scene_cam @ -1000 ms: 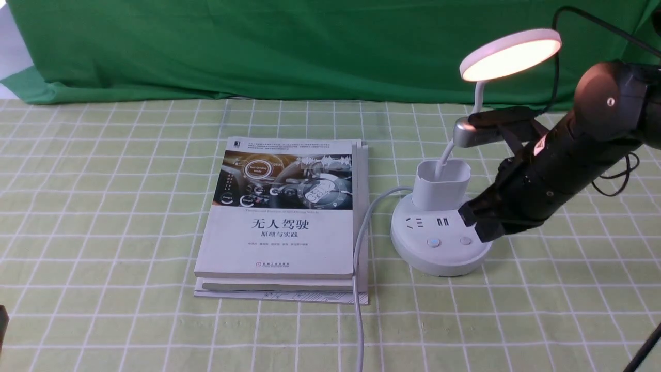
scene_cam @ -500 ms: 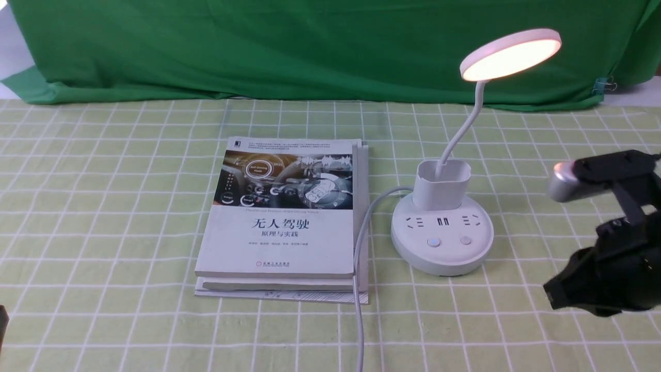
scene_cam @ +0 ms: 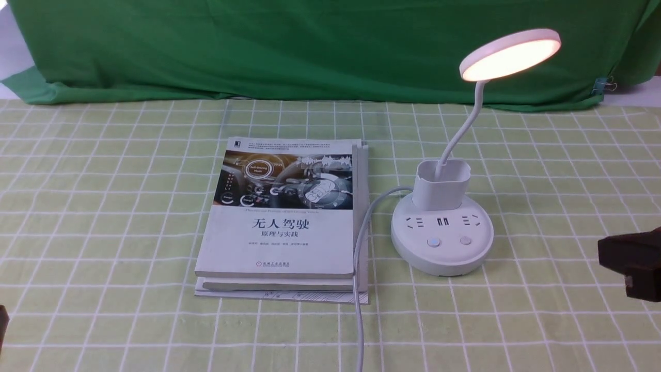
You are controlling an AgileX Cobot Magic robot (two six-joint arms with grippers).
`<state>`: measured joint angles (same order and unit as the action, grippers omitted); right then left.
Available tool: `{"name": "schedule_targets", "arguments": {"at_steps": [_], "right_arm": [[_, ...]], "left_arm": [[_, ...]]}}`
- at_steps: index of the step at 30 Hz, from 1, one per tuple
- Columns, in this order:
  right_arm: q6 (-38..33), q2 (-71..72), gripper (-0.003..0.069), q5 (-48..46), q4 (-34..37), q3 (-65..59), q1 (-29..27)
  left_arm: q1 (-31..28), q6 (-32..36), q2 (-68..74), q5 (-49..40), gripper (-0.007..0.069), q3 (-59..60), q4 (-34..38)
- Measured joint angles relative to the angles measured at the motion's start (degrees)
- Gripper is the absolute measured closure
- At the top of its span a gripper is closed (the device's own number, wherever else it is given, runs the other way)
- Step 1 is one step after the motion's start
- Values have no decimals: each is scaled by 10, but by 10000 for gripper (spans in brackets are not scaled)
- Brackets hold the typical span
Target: Turn on the table lamp on the green coffee tablecloth with your hand.
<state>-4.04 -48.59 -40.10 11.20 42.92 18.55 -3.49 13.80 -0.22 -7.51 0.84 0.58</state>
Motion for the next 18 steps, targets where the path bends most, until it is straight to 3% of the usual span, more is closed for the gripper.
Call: {"name": "schedule_targets", "arguments": {"at_steps": [4, 12, 18], "right_arm": [[-20, 41, 632, 78, -8, -41, -25], [-74, 281, 632, 270, 3, -288, -144], [-93, 436, 632, 313, 3, -425, -154]], "left_arm": [[0, 0, 0, 0, 383, 0, 0], [0, 0, 0, 0, 383, 0, 0], [0, 0, 0, 0, 383, 0, 0]]}}
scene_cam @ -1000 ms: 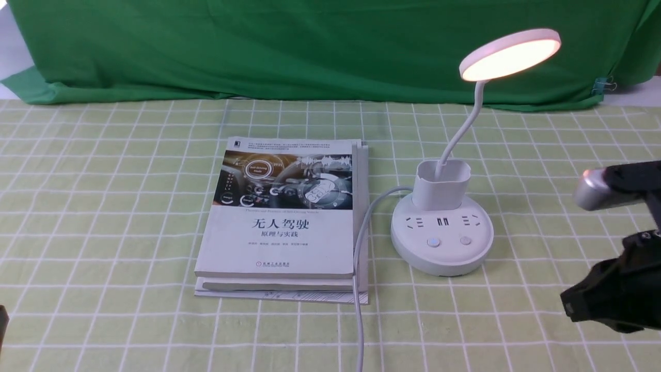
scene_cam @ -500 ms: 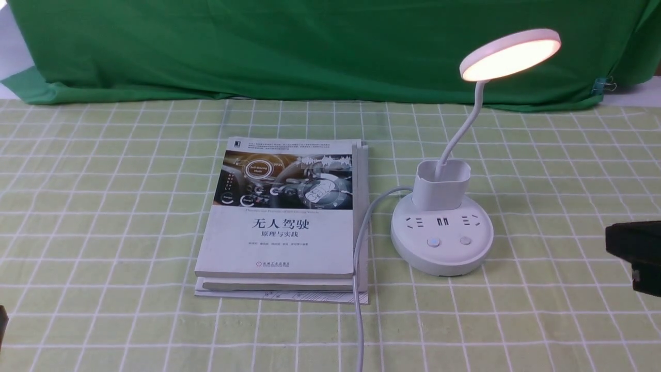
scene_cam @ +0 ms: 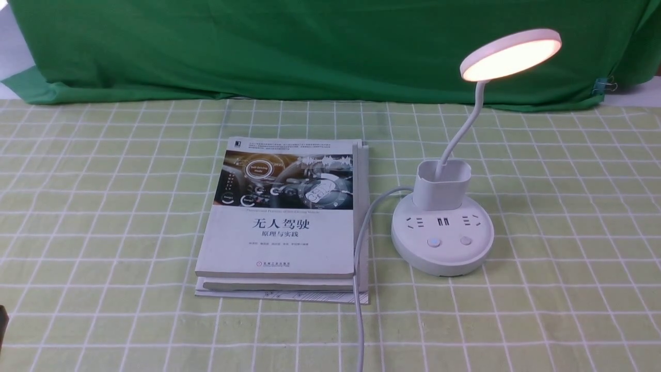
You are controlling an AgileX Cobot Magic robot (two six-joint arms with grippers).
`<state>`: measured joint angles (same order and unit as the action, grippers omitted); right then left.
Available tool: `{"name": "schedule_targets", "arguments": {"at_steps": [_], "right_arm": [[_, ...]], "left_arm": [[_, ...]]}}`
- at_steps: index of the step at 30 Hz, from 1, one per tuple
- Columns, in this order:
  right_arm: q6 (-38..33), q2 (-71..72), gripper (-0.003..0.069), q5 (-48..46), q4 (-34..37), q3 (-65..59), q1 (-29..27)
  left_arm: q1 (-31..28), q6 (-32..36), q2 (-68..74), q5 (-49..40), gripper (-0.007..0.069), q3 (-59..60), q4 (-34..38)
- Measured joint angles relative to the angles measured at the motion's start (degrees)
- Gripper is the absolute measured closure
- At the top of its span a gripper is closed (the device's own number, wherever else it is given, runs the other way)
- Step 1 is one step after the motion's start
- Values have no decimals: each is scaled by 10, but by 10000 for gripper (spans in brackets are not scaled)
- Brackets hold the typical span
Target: Turn on the table lamp on the green coffee tablecloth with your hand.
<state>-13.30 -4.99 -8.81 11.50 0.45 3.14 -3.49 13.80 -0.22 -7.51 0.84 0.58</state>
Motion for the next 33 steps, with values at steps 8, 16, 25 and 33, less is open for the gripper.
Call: {"name": "schedule_targets", "arguments": {"at_steps": [8, 16, 25, 33], "right_arm": [[-13, 49, 631, -55, -2, -9, 4], [-12, 49, 623, -59, -2, -9, 0], [-10, 49, 603, -59, -3, -9, -18], [-9, 49, 591, -59, -4, -9, -18]], "left_arm": [[0, 0, 0, 1, 383, 0, 0], [0, 0, 0, 0, 383, 0, 0], [0, 0, 0, 0, 383, 0, 0], [0, 0, 0, 0, 383, 0, 0]]}}
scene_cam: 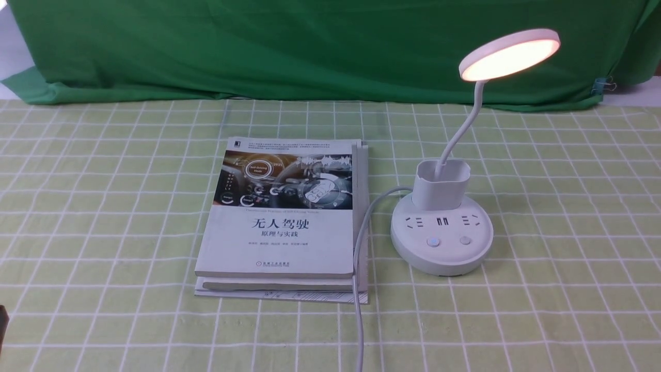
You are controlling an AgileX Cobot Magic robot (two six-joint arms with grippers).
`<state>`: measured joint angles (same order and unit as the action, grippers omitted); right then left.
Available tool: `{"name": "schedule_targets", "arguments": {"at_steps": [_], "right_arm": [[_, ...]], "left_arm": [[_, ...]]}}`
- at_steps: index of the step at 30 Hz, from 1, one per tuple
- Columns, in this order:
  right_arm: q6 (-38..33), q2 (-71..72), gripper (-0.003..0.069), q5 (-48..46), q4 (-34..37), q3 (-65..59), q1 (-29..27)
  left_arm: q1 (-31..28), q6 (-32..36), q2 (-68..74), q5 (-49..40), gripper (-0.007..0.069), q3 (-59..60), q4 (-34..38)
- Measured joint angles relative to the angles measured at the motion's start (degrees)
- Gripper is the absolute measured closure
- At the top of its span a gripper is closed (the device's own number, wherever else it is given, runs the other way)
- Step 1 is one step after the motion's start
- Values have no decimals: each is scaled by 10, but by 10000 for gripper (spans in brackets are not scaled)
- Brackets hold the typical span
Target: Turn on the table lamp on the green coffee tablecloth with your hand.
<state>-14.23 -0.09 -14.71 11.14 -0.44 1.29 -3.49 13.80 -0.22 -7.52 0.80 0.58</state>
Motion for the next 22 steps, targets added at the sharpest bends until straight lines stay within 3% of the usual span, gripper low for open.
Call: {"name": "schedule_targets", "arguments": {"at_steps": [22], "right_arm": [[-3, 0, 521, 0, -1, 0, -2]], "left_arm": [[0, 0, 0, 0, 383, 0, 0]]}}
